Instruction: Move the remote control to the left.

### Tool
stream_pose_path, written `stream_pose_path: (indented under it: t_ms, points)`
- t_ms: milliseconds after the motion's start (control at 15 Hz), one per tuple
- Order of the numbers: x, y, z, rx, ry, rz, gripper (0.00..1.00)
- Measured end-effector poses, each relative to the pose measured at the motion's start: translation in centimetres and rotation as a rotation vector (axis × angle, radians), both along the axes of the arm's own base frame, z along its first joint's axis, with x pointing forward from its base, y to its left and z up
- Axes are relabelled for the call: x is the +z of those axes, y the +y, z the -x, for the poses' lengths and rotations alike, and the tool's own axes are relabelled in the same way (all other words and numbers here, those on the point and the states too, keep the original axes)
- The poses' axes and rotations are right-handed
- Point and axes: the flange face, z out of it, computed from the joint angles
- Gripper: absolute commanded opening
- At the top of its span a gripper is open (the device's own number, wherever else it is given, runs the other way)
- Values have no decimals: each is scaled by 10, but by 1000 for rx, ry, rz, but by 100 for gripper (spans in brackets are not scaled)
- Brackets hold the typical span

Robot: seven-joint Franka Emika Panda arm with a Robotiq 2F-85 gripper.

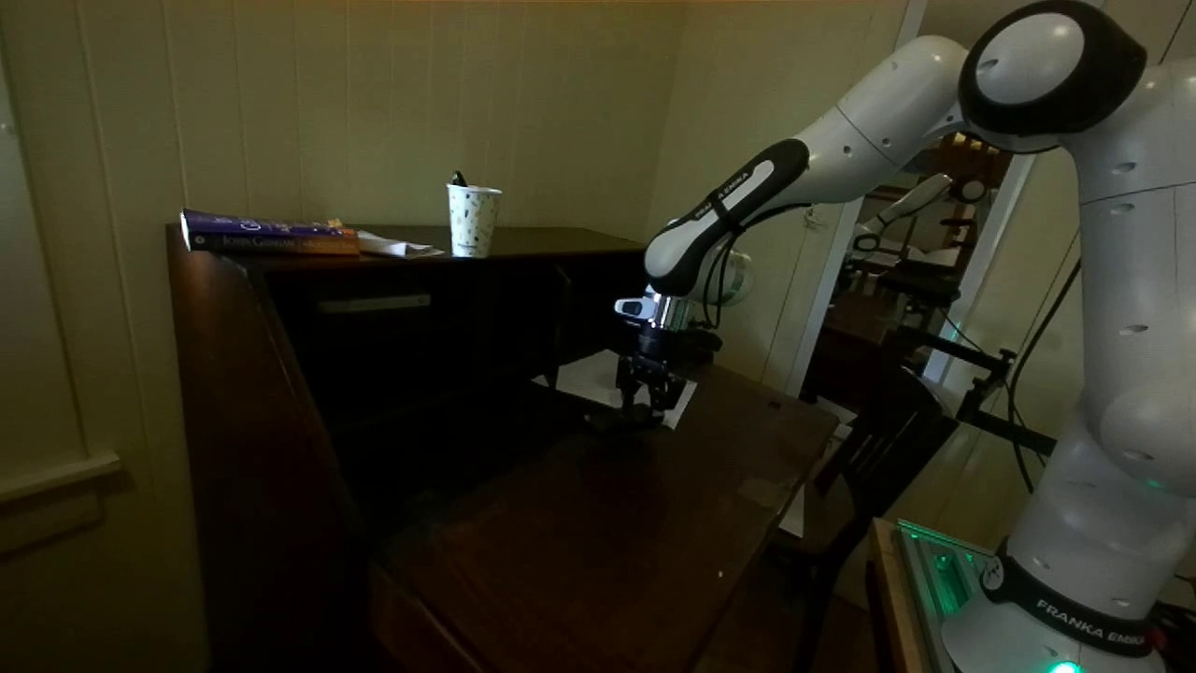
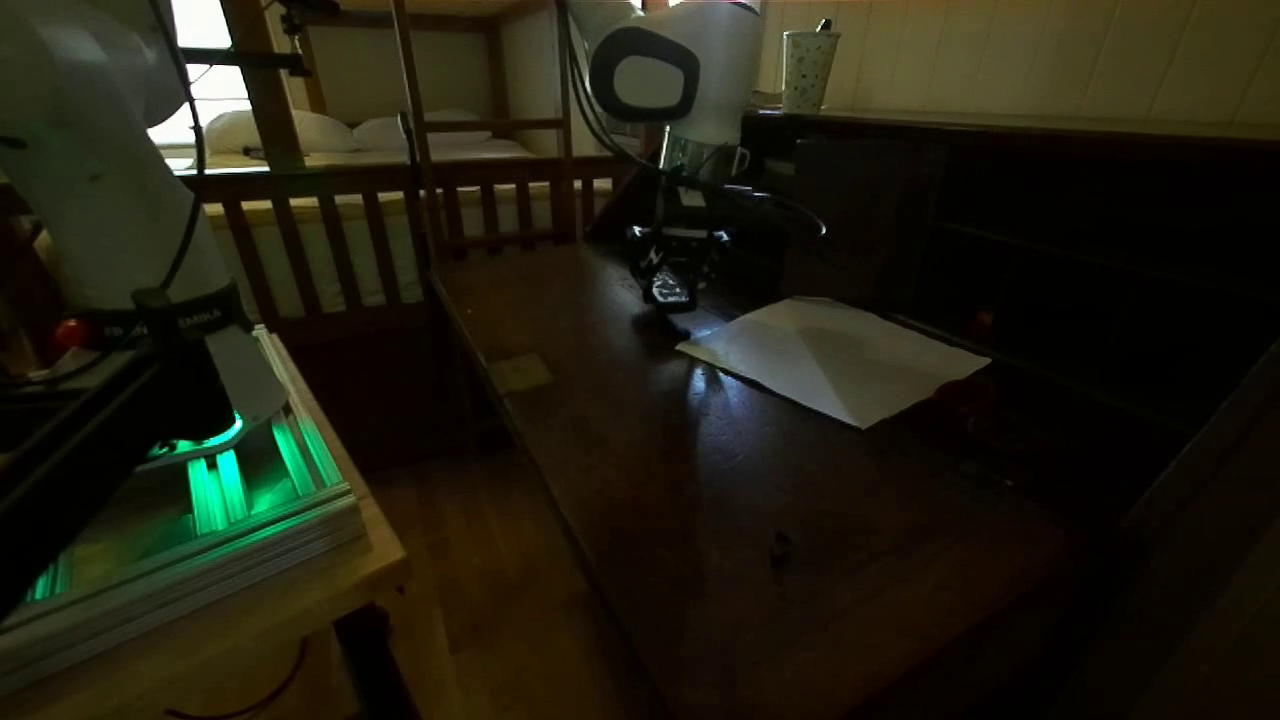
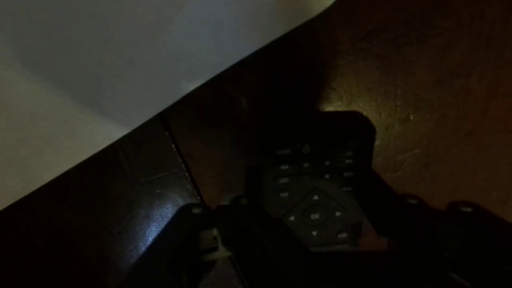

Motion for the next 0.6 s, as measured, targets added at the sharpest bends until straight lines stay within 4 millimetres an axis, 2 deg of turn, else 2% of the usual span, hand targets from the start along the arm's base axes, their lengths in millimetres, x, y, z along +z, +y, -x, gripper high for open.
stream_pose_path:
  t_ms: [400,467,533,600]
  points:
    - [-12,-6,-8,10,-5,6,37]
    - [-14,-6,-10,11,-8,8,66]
    - [-15,-5,-12,12,-8,9,88]
    - [-17,-5,-13,14,-8,9,91]
